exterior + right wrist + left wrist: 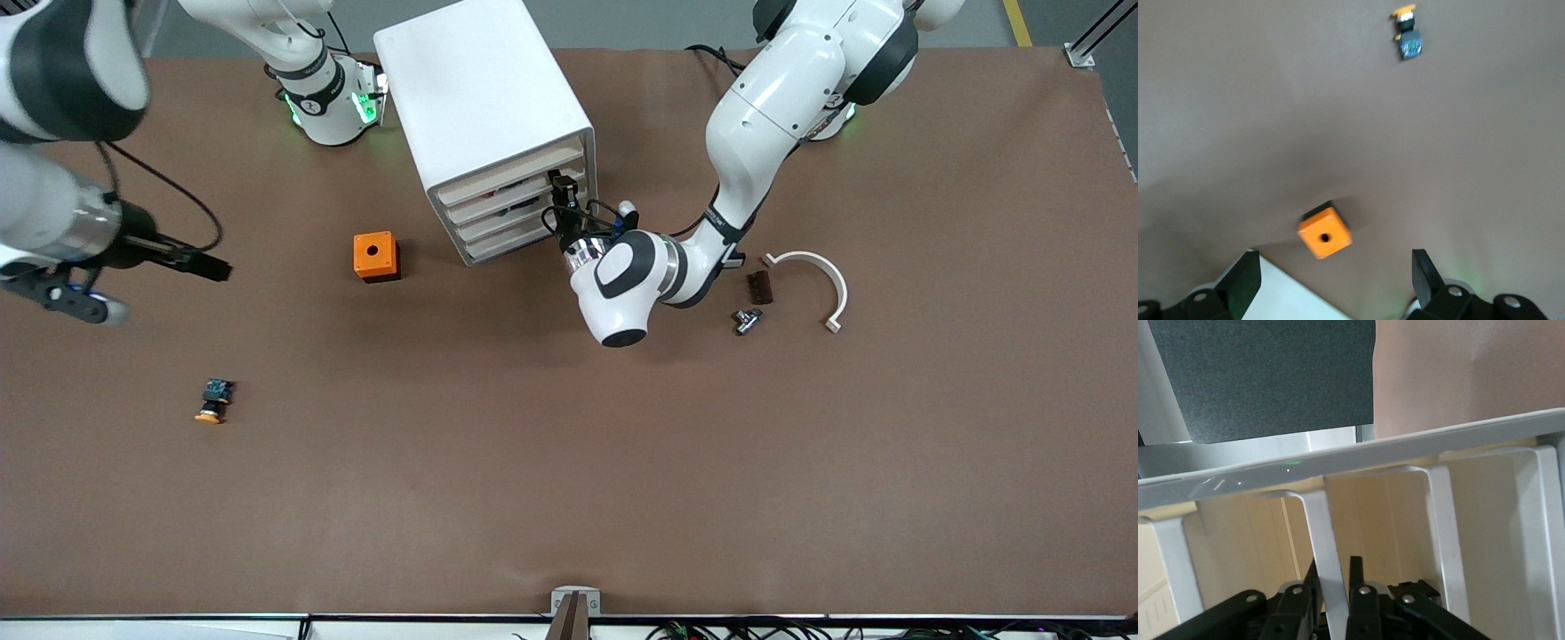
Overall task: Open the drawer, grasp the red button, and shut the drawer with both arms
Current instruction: 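Pull the drawer open with the left gripper while the right gripper approaches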
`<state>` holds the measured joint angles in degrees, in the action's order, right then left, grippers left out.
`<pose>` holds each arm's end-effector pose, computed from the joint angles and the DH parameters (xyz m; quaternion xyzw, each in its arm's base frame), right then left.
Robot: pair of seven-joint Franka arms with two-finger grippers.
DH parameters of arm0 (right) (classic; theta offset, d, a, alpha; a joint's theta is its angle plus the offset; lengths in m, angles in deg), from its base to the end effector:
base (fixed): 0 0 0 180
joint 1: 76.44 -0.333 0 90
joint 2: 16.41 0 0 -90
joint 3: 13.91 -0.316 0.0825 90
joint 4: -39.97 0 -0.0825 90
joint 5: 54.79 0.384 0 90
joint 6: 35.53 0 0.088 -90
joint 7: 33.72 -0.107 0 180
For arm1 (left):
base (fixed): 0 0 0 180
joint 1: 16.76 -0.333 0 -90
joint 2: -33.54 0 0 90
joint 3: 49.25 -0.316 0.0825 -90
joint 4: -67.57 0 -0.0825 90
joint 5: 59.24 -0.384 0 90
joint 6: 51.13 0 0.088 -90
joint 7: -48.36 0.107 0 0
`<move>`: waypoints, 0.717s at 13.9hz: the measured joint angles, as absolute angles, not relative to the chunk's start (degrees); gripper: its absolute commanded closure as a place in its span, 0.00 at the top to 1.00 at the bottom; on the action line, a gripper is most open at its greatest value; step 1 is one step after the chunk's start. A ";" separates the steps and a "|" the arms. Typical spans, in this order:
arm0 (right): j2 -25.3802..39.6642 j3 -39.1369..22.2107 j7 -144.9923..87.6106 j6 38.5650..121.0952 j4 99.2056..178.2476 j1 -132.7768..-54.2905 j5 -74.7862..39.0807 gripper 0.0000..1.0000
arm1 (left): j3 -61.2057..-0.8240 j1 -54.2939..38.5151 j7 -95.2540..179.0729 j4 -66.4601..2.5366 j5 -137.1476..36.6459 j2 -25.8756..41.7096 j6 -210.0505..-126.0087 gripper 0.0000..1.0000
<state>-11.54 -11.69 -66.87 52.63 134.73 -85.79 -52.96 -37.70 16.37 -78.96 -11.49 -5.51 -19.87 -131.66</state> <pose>0.5615 0.0745 0.5357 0.9691 -0.2251 -0.0987 0.0210 0.4158 -0.5102 0.1817 -0.4894 -0.5972 0.5377 0.3386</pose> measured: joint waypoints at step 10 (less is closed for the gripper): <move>-6.54 -12.00 -107.28 63.27 135.51 -106.78 -51.20 1.00 | -38.34 12.69 -80.85 -10.96 -5.47 -19.84 -131.00 0.06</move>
<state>-6.54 -12.00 -107.28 63.27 135.51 -106.78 -51.20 -38.34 12.69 -80.85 -10.96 -5.47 -19.84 -131.00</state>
